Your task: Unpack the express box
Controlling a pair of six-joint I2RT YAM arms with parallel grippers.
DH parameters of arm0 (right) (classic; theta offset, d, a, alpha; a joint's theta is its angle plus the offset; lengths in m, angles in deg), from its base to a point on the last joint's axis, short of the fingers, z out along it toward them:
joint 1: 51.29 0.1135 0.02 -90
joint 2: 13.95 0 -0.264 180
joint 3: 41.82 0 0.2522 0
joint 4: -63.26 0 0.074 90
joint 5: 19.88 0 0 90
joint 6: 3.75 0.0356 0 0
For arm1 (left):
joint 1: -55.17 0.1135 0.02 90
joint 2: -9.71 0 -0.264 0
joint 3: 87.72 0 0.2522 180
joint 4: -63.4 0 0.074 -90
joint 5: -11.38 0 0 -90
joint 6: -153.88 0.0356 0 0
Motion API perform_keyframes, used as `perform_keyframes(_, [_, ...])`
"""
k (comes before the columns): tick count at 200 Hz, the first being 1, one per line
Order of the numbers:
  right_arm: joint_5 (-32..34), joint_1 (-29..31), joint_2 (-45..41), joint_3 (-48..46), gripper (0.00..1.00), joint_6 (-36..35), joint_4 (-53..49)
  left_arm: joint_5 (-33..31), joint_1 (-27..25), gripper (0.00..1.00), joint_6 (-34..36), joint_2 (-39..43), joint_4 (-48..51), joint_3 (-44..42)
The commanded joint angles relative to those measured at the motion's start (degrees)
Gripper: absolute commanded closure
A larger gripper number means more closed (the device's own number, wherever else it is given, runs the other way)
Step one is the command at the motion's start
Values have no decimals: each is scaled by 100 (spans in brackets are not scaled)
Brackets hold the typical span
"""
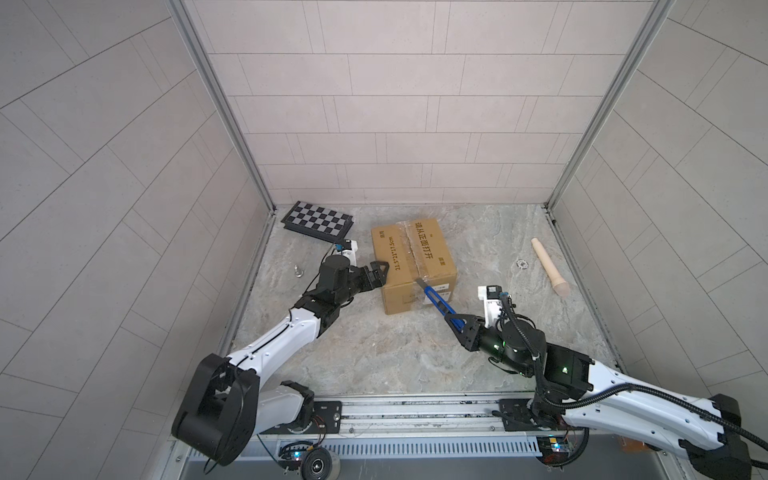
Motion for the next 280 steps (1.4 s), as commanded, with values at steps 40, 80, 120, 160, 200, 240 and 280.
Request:
perform_keyframes(40, [211, 23, -472, -283, 100, 331, 70, -163, -4, 2, -70, -36, -13, -107])
perform_keyframes(80, [-85, 22, -86, -282, 100, 450, 429, -137, -9, 2, -110, -41, -43, -116])
perform_keyframes(120, [41, 22, -242, -436, 100, 452, 541, -134, -4, 2, -167, -45, -105, -163])
perform_keyframes(160, [200, 22, -457, -554, 100, 429, 559, -119, -4, 2, -203, -36, -152, -187])
perform_keyframes(200, [352, 23, -512, -683, 100, 424, 713, -103, -4, 2, -216, -27, -156, -201])
perform_keyframes(240, [342, 22, -407, -777, 100, 519, 882, -93, -4, 2, -242, -44, -185, -205])
perform_keyframes(280, [405, 22, -358, -837, 100, 528, 1039, -66, -5, 2, -277, -48, -239, -215])
